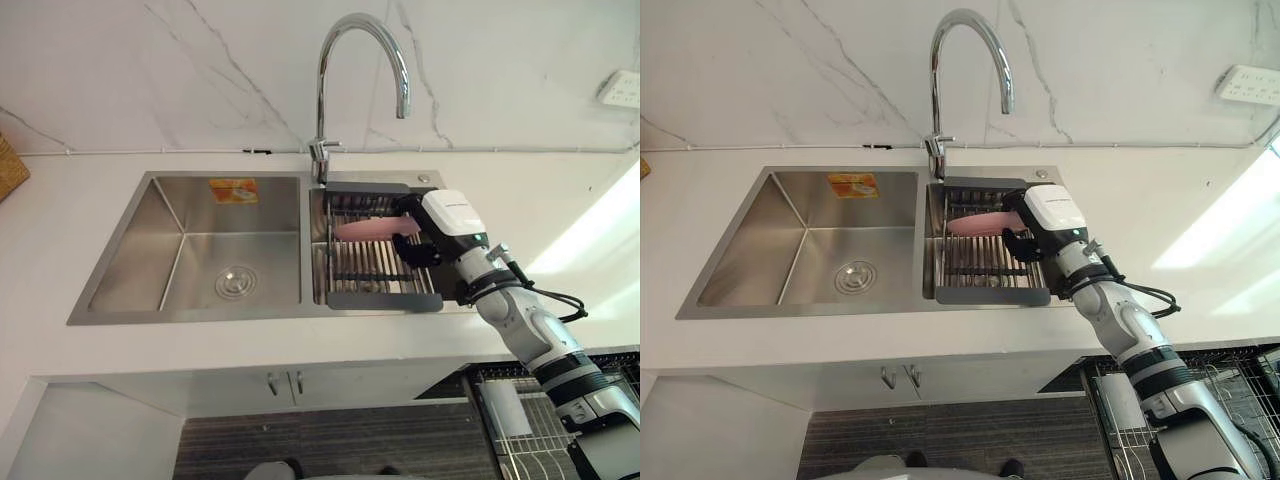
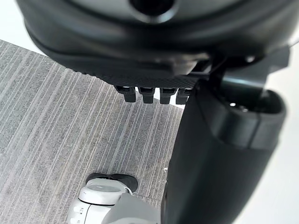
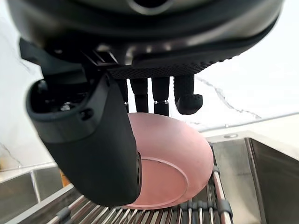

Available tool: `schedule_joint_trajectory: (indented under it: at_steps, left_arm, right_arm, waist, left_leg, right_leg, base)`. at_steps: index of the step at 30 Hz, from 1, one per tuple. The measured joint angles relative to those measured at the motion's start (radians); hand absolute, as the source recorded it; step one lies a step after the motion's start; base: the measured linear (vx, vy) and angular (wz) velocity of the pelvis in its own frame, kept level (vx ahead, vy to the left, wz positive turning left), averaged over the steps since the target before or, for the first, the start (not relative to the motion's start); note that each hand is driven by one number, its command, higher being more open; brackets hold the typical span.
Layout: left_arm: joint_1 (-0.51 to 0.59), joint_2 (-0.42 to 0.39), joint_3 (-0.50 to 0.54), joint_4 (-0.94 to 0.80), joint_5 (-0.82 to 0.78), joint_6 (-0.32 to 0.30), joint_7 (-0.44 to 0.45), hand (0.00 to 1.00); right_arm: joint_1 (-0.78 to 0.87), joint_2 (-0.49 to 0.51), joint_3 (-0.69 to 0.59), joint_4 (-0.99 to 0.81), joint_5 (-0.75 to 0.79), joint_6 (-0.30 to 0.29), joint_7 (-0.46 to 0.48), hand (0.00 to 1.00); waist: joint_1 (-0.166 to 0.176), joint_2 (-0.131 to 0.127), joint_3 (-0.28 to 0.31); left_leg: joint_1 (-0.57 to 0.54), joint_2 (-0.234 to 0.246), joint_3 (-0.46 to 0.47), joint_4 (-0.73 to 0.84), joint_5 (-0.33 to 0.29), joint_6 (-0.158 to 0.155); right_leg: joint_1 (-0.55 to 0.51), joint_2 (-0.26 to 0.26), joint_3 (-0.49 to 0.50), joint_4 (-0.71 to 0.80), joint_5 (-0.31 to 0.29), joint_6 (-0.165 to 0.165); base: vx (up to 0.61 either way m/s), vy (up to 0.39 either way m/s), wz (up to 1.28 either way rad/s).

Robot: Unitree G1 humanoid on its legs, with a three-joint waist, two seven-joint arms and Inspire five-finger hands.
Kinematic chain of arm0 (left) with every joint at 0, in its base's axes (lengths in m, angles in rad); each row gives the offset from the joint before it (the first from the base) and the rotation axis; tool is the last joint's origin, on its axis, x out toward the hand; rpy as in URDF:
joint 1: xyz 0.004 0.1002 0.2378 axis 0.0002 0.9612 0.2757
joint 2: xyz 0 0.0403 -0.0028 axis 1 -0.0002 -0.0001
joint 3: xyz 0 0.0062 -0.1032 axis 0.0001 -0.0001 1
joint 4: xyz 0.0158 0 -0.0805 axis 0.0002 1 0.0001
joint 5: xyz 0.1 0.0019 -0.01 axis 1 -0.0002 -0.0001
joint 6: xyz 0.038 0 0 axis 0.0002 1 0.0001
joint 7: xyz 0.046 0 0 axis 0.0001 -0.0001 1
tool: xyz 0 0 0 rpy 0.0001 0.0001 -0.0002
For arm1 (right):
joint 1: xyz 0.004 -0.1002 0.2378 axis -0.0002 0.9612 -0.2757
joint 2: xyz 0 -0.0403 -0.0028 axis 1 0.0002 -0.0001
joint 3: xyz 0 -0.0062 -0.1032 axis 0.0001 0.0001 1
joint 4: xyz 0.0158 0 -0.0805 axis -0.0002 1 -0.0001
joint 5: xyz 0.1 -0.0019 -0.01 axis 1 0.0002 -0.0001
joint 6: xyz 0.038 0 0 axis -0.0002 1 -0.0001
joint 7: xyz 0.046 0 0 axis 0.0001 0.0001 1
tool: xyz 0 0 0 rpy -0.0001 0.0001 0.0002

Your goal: Walk over to the sink, pick up the cup, carry it to the dishwasher, place the cup inside the dishwasher, then close the dishwasher door

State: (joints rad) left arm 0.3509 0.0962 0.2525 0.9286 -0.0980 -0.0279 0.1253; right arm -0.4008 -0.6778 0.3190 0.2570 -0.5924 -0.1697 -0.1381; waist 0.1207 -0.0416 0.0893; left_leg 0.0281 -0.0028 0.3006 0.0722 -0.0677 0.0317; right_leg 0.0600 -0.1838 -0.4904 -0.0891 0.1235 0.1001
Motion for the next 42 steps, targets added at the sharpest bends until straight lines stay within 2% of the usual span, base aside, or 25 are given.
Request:
schedule_joint_trajectory:
  at_steps: [11,18,25,28,34,35,36,37,39,40,41,42]
  left_arm:
    - [0.0,-0.001,0.02,0.018,-0.001,-0.003,0.0,1.0]
    - [0.003,-0.005,0.057,0.021,0.0,-0.009,0.002,1.0]
    - [-0.004,-0.007,0.056,0.021,-0.001,-0.02,0.004,1.0]
    - [-0.006,-0.007,0.056,0.021,0.0,-0.022,0.006,1.0]
    - [-0.009,-0.007,0.056,0.02,0.043,-0.036,0.006,1.0]
    - [-0.004,-0.006,0.055,0.02,0.058,-0.038,0.006,1.0]
    - [0.001,-0.004,0.054,0.02,0.061,-0.039,0.003,1.0]
    - [0.001,-0.004,0.054,0.02,0.061,-0.039,0.003,1.0]
    - [0.014,-0.002,0.052,0.02,0.046,-0.036,0.0,1.0]
    - [0.011,0.001,0.055,0.019,0.039,-0.034,0.001,1.0]
    - [0.006,0.003,0.065,0.02,0.042,-0.033,0.001,1.0]
    - [0.002,0.002,0.076,0.02,0.044,-0.033,-0.001,1.0]
  right_arm:
    - [0.0,0.0,-0.015,-0.007,0.056,-0.001,0.004,0.0]
    - [0.0,0.0,-0.121,-0.114,0.089,0.0,-0.001,0.0]
    - [0.0,0.001,-0.208,-0.231,0.136,-0.008,-0.032,0.0]
    - [0.004,0.001,-0.217,-0.252,0.14,-0.009,-0.038,0.0]
    - [0.097,0.001,-0.325,-0.312,0.14,-0.002,-0.039,0.0]
    - [0.118,0.001,-0.34,-0.327,0.14,0.004,-0.04,0.0]
    - [0.133,0.005,-0.346,-0.337,0.138,0.009,-0.04,0.0]
    - [0.135,0.008,-0.346,-0.338,0.138,0.009,-0.04,0.0]
    - [0.139,0.046,-0.354,-0.338,0.137,0.008,-0.044,0.0]
    - [0.144,0.057,-0.359,-0.338,0.136,0.01,-0.05,0.0]
    - [0.152,0.078,-0.363,-0.335,0.129,0.019,-0.068,0.0]
    - [0.152,0.088,-0.361,-0.335,0.127,0.021,-0.076,0.0]
  waist:
    - [-0.003,-0.002,-0.004]
    - [-0.02,-0.009,-0.008]
    - [-0.044,-0.036,-0.03]
    - [-0.057,-0.035,-0.041]
    - [-0.076,-0.038,-0.045]
    - [-0.086,-0.04,-0.047]
    - [-0.085,-0.04,-0.047]
    - [-0.084,-0.04,-0.047]
    - [-0.084,-0.042,-0.046]
    - [-0.091,-0.043,-0.045]
    - [-0.102,-0.029,-0.042]
    - [-0.098,-0.022,-0.036]
  left_leg:
    - [0.002,-0.005,-0.003,-0.011,0.01,0.004]
    - [0.009,-0.005,0.015,-0.026,0.015,0.004]
    - [0.025,0.006,0.057,-0.03,0.004,-0.007]
    - [0.03,0.008,0.065,-0.03,0.001,-0.008]
    - [0.042,0.002,0.07,-0.029,-0.006,-0.008]
    - [0.043,0.001,0.077,-0.025,-0.011,-0.009]
    - [0.041,0.001,0.099,0.002,-0.031,-0.013]
    - [0.039,0.003,0.099,0.01,-0.037,-0.014]
    - [0.009,0.029,0.117,0.099,-0.107,-0.006]
    - [0.002,0.036,0.131,0.122,-0.119,-0.001]
    - [-0.012,0.068,0.189,0.136,-0.128,0.018]
    - [-0.006,0.083,0.224,0.135,-0.129,0.02]
  right_leg:
    - [-0.002,-0.003,-0.003,0.0,0.004,-0.001]
    - [-0.011,-0.003,0.018,0.0,0.007,-0.003]
    - [-0.019,0.005,0.054,0.0,0.007,-0.004]
    - [-0.019,0.008,0.063,0.0,0.006,-0.004]
    - [-0.014,0.008,0.08,0.005,0.007,-0.003]
    - [-0.02,0.007,0.101,0.007,0.009,-0.002]
    - [-0.044,0.012,0.156,0.014,0.023,-0.005]
    - [-0.05,0.014,0.171,0.016,0.027,-0.004]
    - [-0.117,0.036,0.305,0.042,0.067,-0.007]
    - [-0.129,0.042,0.32,0.042,0.085,-0.006]
    - [-0.143,0.064,0.324,0.019,0.134,-0.006]
    - [-0.161,0.072,0.281,0.065,0.121,-0.022]
  base:
    - [0.0,0.0,0.0]
    - [0.0,0.008,-0.08]
    - [0.02,0.013,-0.18]
    - [0.02,0.004,-0.08]
    - [0.0,0.009,-0.04]
    - [-0.01,0.032,-0.58]
    - [-0.02,0.045,-0.7]
    - [-0.02,0.055,-1.25]
    - [-0.02,0.062,-1.51]
    - [-0.06,0.073,-1.44]
    - [-0.09,0.052,-1.09]
    - [-0.17,0.09,-1.45]
